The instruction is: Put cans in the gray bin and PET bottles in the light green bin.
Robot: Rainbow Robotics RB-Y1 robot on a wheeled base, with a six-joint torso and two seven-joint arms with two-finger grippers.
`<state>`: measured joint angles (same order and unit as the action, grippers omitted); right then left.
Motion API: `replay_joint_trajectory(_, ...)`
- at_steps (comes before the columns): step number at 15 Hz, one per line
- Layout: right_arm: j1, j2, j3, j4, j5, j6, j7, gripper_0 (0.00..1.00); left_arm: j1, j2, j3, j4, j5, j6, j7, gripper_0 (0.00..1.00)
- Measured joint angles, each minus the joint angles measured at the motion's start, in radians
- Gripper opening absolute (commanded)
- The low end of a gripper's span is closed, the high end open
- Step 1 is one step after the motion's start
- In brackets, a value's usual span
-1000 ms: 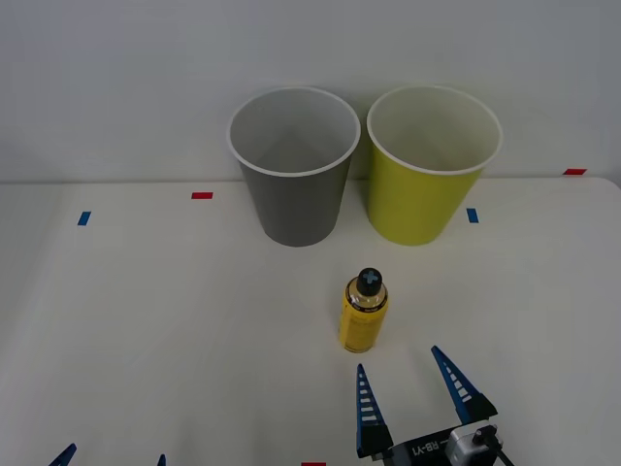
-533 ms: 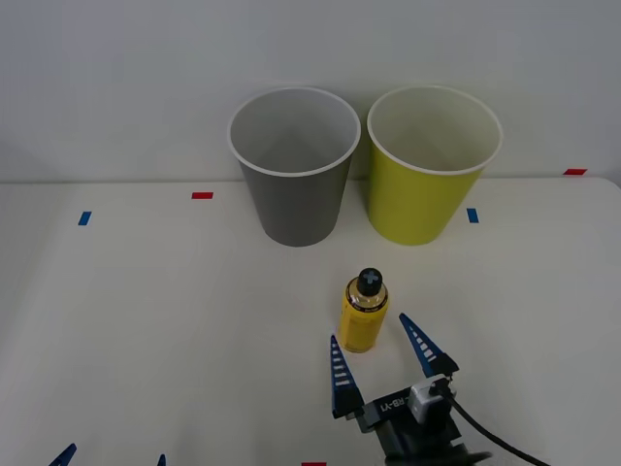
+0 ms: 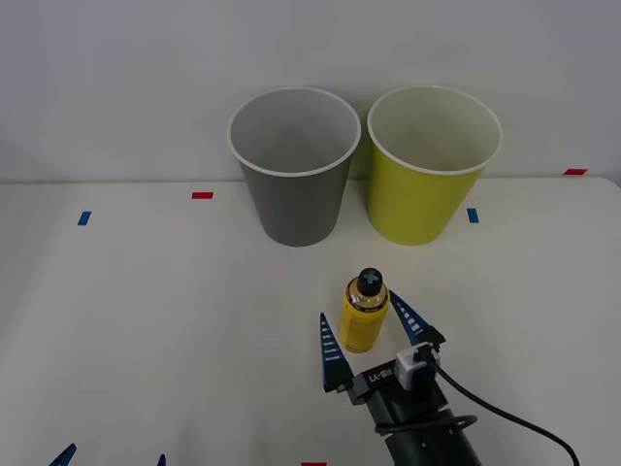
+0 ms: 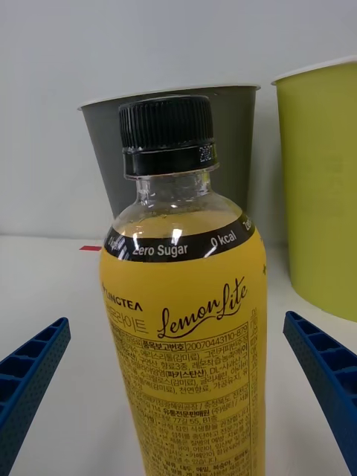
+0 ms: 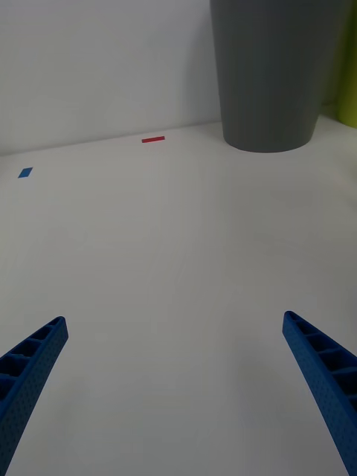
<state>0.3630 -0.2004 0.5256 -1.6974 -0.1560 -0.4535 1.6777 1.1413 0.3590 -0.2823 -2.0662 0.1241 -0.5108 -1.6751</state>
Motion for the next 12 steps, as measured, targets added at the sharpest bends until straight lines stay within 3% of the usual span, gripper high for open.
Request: replay_joint_trajectory(12, -0.051, 0.005, -0.027, -0.003, -0.006, 0.036, -0.005, 0.98, 0.0, 0.0, 0.0, 0.0, 0.0, 0.0, 0.0, 1.0)
